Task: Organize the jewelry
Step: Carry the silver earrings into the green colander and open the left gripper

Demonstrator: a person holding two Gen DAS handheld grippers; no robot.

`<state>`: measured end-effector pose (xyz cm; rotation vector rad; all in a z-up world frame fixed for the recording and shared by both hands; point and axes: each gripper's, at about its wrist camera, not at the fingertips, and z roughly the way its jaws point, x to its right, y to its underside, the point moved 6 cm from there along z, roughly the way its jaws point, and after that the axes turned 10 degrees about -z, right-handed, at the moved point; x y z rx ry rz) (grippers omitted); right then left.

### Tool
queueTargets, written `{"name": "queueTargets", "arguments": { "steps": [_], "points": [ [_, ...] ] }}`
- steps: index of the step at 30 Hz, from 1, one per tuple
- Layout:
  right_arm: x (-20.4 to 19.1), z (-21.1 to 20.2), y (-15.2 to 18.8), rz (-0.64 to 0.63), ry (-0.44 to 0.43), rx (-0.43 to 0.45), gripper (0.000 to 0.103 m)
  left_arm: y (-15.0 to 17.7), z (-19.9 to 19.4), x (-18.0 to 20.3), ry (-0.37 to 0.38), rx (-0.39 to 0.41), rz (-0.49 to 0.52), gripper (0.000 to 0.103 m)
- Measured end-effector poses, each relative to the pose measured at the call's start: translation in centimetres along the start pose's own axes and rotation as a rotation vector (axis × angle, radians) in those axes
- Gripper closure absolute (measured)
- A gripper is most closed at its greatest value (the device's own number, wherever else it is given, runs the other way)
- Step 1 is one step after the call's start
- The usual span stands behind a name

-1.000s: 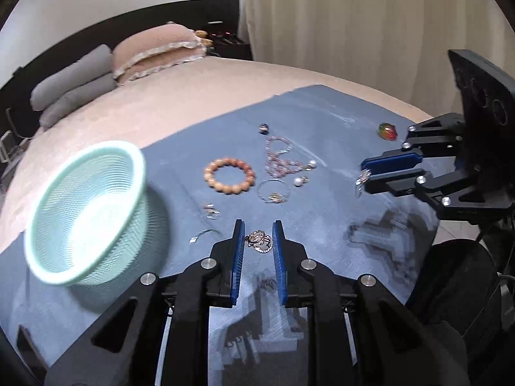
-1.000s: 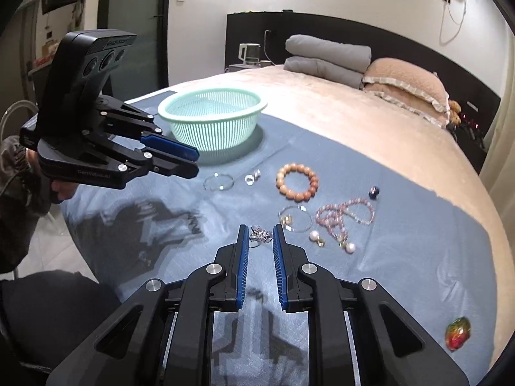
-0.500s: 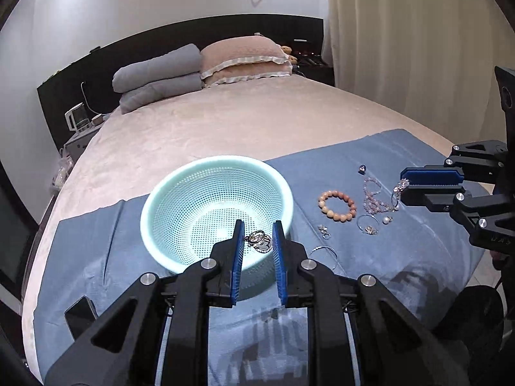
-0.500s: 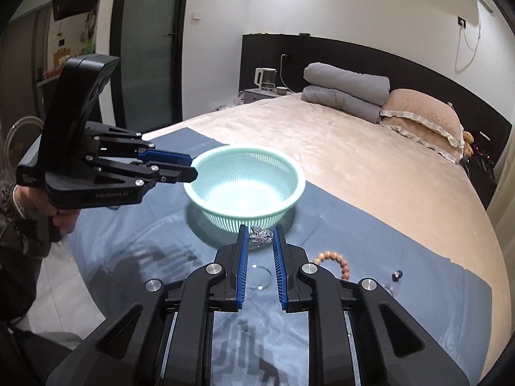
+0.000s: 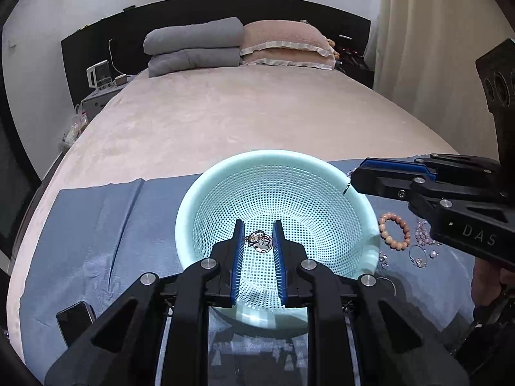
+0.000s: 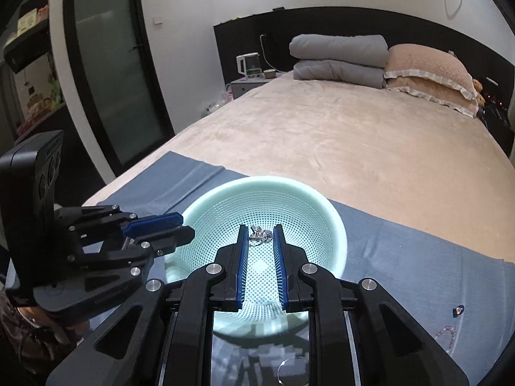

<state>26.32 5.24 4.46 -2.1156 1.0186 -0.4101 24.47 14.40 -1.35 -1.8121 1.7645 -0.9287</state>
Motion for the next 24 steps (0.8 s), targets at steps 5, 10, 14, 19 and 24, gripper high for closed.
{"name": "queueTargets", "arguments": {
  "steps": [5, 10, 14, 19, 24],
  "points": [
    [0.5, 4.2, 0.8, 0.037, 0.003, -0.062, 0.088, 0.5, 3.1, -0.8, -0.021, -0.043, -0.017, 0.085],
    [0.5, 6.4, 1.8, 0.049, 0.009, -0.103, 0.088, 1.1, 4.7, -2.0, -0.043, -0.075, -0.042, 0.085],
    [0.5, 6.7, 2.0, 0.054, 0.022, -0.107, 0.087, 1.2, 5.2, -2.3, -0.050, -0.084, -0.053, 0.085],
    [0.1, 5.7, 1.5, 0.006, 0.060, -0.094, 0.087, 1.3, 4.9, -2.7, -0.051, -0.089, -0.069, 0.084],
    [0.0, 4.4, 1.5, -0.018, 0.095, -0.092, 0.085, 1.1, 3.9, -2.9, -0.065, -0.084, -0.073, 0.065]
  ]
}}
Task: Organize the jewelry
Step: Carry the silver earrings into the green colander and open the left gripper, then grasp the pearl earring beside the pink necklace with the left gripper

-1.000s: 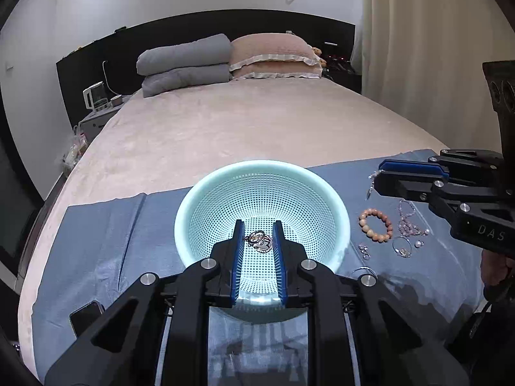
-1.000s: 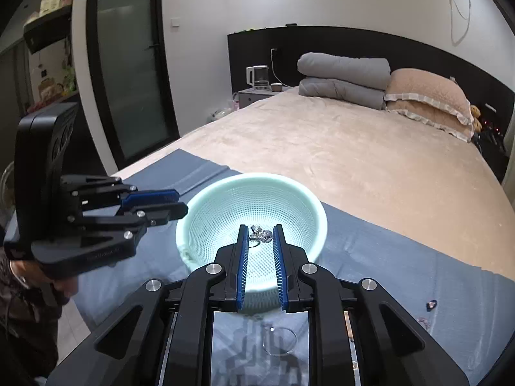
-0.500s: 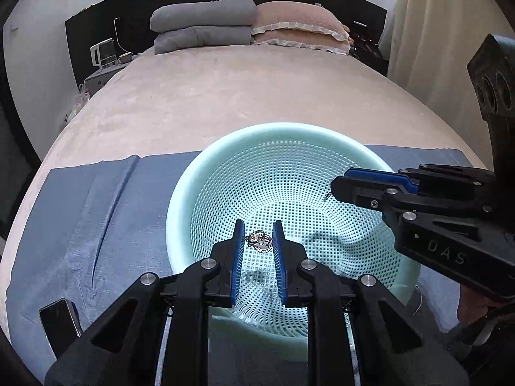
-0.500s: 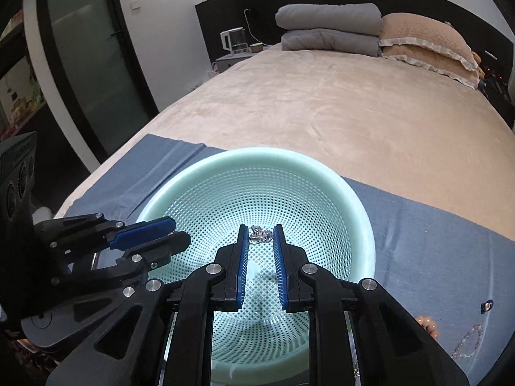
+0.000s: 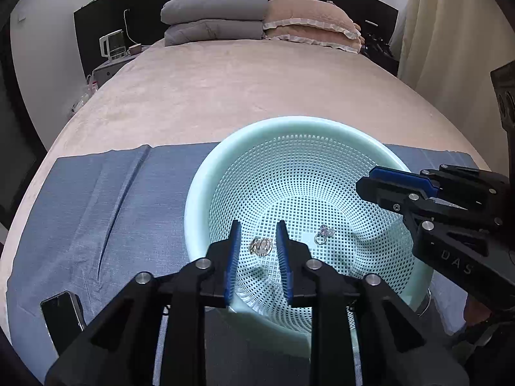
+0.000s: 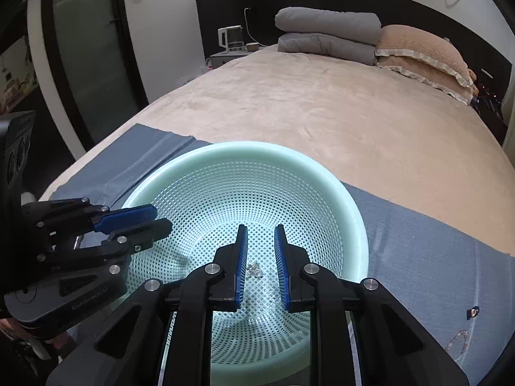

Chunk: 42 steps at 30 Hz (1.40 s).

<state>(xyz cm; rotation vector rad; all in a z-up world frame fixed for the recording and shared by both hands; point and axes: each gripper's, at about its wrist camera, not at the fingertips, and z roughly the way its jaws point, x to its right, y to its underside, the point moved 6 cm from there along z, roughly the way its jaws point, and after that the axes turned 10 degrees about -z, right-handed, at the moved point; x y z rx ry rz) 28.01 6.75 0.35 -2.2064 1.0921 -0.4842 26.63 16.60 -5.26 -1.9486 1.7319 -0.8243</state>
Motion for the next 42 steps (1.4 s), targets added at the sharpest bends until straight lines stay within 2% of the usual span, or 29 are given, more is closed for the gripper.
{"name": "queueTargets", "arguments": {
  "steps": [4, 5, 7, 9, 10, 11, 18, 25, 28, 35, 38, 42],
  "points": [
    [1.0, -1.8, 0.3, 0.019, 0.030, 0.021, 0.064, -0.1, -1.5, -0.1, -0.011, 0.023, 0.006, 0.040],
    [1.4, -2.3, 0.4, 0.029, 0.035, 0.027, 0.054, -0.1, -1.9, 0.0, -0.016, 0.032, 0.013, 0.027],
    [2.0, -3.4, 0.4, 0.053, 0.033, 0.050, 0.044, -0.2, -2.9, 0.2, -0.038, 0.061, 0.033, 0.022],
    [2.8, -4.7, 0.5, 0.083, 0.045, 0.072, 0.031, -0.2, -3.7, 0.1, -0.055, 0.069, 0.039, 0.010],
    [3.3, -5.3, 0.5, 0.099, 0.054, 0.079, 0.021, -0.2, -4.1, 0.2, -0.057, 0.075, 0.042, 0.010],
    [3.8, -6.0, 0.5, 0.115, 0.062, 0.091, 0.017, -0.2, -4.5, 0.4, -0.060, 0.077, 0.045, 0.008],
    [8.1, -9.9, 3.0, 0.202, 0.108, 0.102, 0.017, 0.6, -6.3, 2.6, -0.034, 0.070, 0.066, 0.006],
    [14.6, -13.2, 9.3, 0.256, 0.249, 0.043, 0.016, 3.9, -6.0, 7.2, 0.012, 0.039, 0.139, 0.006],
    [16.7, -13.8, 12.4, 0.272, 0.283, 0.009, 0.016, 5.5, -5.3, 9.3, 0.026, 0.015, 0.179, 0.006],
    [17.0, -12.7, 17.8, 0.238, 0.271, -0.064, 0.016, 9.2, -3.9, 13.0, 0.034, -0.009, 0.258, 0.006],
    [16.0, -11.6, 19.4, 0.188, 0.251, -0.090, 0.016, 10.2, -3.5, 14.1, 0.002, 0.016, 0.304, 0.006],
    [13.8, -10.6, 21.0, 0.089, 0.214, -0.106, 0.018, 11.9, -3.7, 15.4, 0.027, 0.027, 0.348, 0.006]
  ]
}}
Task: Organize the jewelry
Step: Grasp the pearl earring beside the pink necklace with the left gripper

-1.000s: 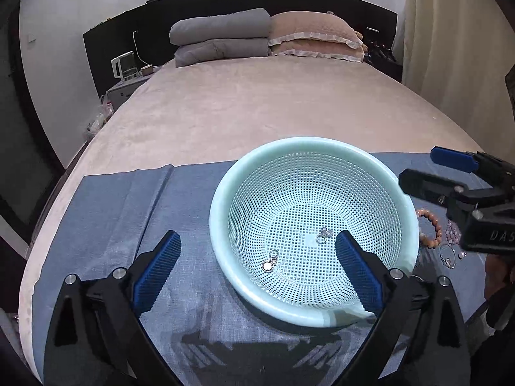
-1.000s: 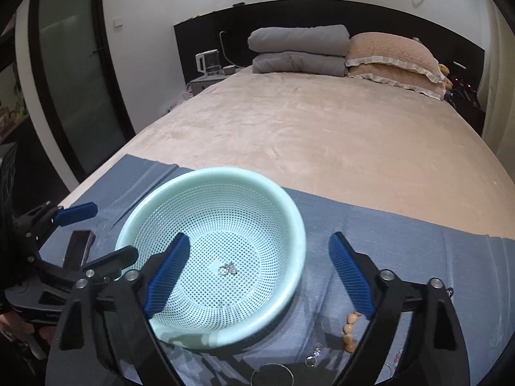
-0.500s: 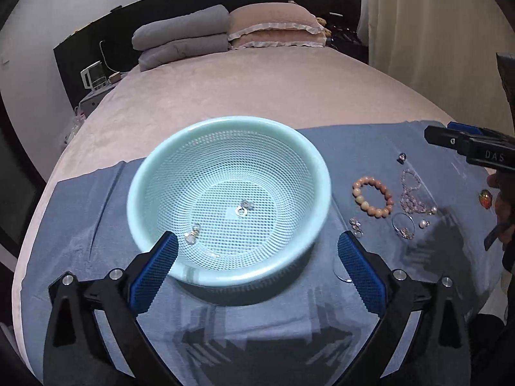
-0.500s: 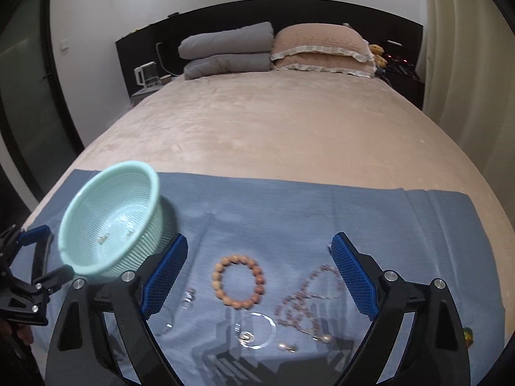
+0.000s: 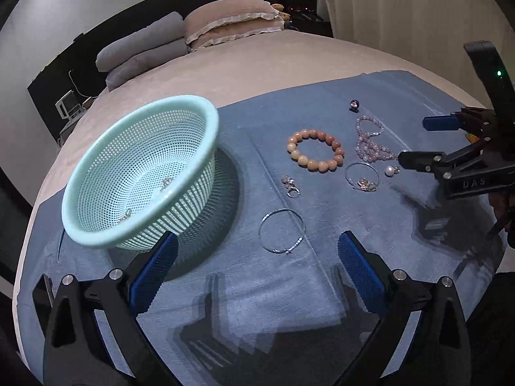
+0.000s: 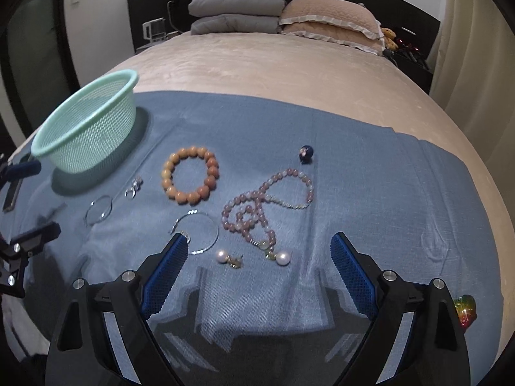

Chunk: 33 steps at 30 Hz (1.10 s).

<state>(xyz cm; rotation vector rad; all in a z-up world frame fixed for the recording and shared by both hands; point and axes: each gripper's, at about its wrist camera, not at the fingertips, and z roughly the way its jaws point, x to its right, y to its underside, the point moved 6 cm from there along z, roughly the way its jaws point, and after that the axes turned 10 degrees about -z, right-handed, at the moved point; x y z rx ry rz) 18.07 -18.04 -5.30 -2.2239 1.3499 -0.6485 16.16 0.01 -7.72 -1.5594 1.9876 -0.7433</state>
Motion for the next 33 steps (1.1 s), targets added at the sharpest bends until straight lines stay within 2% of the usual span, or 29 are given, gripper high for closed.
{"name": "queueTargets", "arguments": {
  "steps": [3, 6, 9, 14, 15, 17, 19, 21, 22, 24, 29, 32, 33],
  "points": [
    [-1.3, 0.1, 1.0, -0.060, -0.018, 0.009, 0.020, 0.6, 0.2, 1.1, 0.024, 0.006, 0.035, 0.006],
    [-1.6, 0.6, 1.8, -0.066, -0.063, -0.006, 0.029, 0.5, 1.0, 2.1, 0.080, -0.003, 0.048, 0.006],
    [-0.9, 0.6, 2.1, -0.053, -0.070, 0.005, 0.035, -0.5, 1.4, 3.9, 0.166, 0.009, 0.063, 0.006],
    [1.2, 0.6, 2.4, -0.031, -0.091, 0.018, 0.041, -2.6, 2.5, 7.6, 0.255, 0.020, 0.129, 0.010],
    [1.7, 0.7, 2.5, -0.030, -0.092, 0.016, 0.043, -3.0, 2.9, 8.3, 0.267, 0.013, 0.142, 0.015],
    [2.7, 0.9, 2.7, -0.023, -0.098, 0.016, 0.051, -3.4, 3.9, 9.9, 0.306, -0.010, 0.169, 0.020],
    [3.6, 1.3, 2.9, -0.014, -0.114, 0.015, 0.055, -3.7, 4.6, 11.3, 0.343, -0.023, 0.193, 0.025],
    [4.1, 1.8, 3.0, -0.017, -0.147, 0.012, 0.060, -3.7, 5.4, 12.5, 0.399, -0.053, 0.208, 0.040],
    [4.2, 2.1, 3.0, -0.023, -0.163, 0.011, 0.062, -3.8, 6.0, 12.9, 0.413, -0.074, 0.212, 0.044],
    [4.2, 2.3, 2.8, -0.046, -0.183, 0.021, 0.064, -3.6, 7.0, 13.6, 0.422, -0.104, 0.230, 0.054],
    [4.1, 2.5, 2.4, -0.096, -0.229, 0.041, 0.067, -2.9, 8.2, 14.2, 0.461, -0.130, 0.264, 0.062],
    [3.8, 2.6, 2.3, -0.132, -0.236, 0.039, 0.072, -2.7, 8.4, 14.6, 0.474, -0.132, 0.287, 0.071],
    [3.7, 2.6, 2.3, -0.137, -0.242, 0.039, 0.073, -2.7, 8.5, 14.8, 0.472, -0.133, 0.298, 0.077]
  ]
}}
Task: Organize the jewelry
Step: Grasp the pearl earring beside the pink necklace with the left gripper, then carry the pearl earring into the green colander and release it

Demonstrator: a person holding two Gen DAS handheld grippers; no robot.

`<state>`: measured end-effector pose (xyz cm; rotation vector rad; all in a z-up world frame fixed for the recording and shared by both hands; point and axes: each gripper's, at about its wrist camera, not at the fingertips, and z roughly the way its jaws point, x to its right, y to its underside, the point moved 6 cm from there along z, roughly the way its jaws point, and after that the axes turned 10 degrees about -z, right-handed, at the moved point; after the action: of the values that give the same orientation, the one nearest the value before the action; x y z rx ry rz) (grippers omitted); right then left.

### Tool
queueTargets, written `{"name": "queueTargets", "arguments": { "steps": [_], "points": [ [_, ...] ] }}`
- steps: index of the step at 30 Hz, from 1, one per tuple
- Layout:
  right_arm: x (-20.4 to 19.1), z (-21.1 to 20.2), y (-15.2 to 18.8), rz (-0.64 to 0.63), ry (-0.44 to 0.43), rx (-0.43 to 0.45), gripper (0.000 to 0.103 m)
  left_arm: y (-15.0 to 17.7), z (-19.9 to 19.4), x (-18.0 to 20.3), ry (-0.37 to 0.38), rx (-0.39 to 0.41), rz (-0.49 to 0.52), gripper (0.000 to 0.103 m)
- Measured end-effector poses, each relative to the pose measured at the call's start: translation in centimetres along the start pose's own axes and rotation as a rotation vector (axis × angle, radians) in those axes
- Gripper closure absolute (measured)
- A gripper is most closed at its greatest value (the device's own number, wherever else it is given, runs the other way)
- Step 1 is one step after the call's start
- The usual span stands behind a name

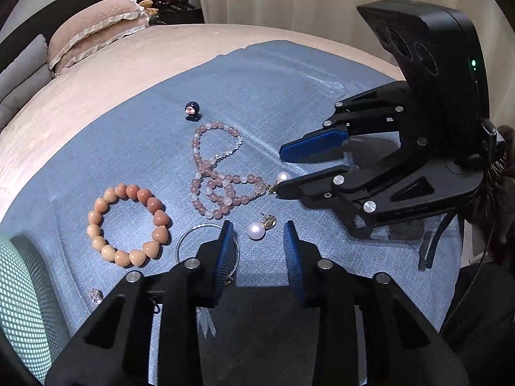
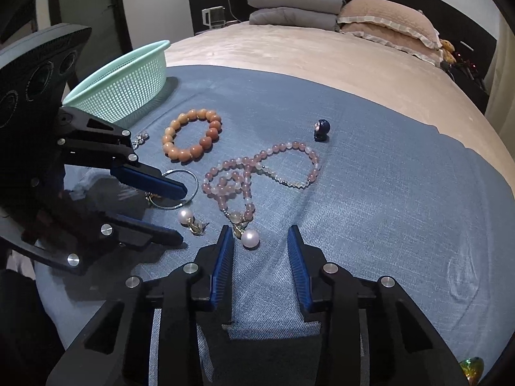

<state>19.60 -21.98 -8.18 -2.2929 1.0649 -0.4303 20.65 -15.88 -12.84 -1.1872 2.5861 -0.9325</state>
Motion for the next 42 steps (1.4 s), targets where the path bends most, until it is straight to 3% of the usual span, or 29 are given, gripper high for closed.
{"name": "queueTargets", "arguments": {
  "steps": [5, 9, 17, 22, 31, 42],
  "points": [
    [-0.5, 0.2, 0.1, -0.019, -0.011, -0.006, 0.091, -0.2, 0.8, 0.0, 0.012, -0.029, 0.009, 0.090],
    [-0.3, -0.1, 0.3, 0.004, -0.019, -0.003, 0.092, -0.2, 0.8, -0.1, 0.004, -0.019, -0.003, 0.091],
    [0.0, -1.8, 1.3, 0.081, 0.005, 0.010, 0.092, 0.1, 0.0, -0.6, -0.018, -0.027, -0.130, 0.092],
    [-0.2, -3.7, 0.8, 0.086, 0.036, 0.017, 0.092, 0.5, -2.4, -0.4, -0.034, 0.006, -0.149, 0.092],
    [-1.5, -7.2, -4.3, 0.085, 0.169, 0.009, 0.092, 0.4, -9.8, -3.7, -0.141, 0.094, -0.254, 0.091],
    [-7.5, -7.5, -14.3, -0.007, 0.135, 0.065, 0.092, 2.6, -19.7, -12.7, -0.244, 0.212, -0.439, 0.091]
  ]
}}
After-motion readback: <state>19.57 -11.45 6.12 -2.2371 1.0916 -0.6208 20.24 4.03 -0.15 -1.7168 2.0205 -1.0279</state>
